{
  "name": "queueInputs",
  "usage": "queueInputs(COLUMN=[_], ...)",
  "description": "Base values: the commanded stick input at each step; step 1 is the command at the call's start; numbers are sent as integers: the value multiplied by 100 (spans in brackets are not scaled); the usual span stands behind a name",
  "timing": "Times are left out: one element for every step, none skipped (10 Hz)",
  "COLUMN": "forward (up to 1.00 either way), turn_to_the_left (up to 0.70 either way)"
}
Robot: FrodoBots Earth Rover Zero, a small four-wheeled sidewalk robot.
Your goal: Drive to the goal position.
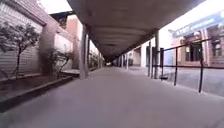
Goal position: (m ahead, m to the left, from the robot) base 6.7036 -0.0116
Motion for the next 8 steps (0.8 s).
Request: queueInputs(forward=[70,70,70,70,70,70,70,70], turn_to_the_left=[0,0,0,0,0,0,0,0])
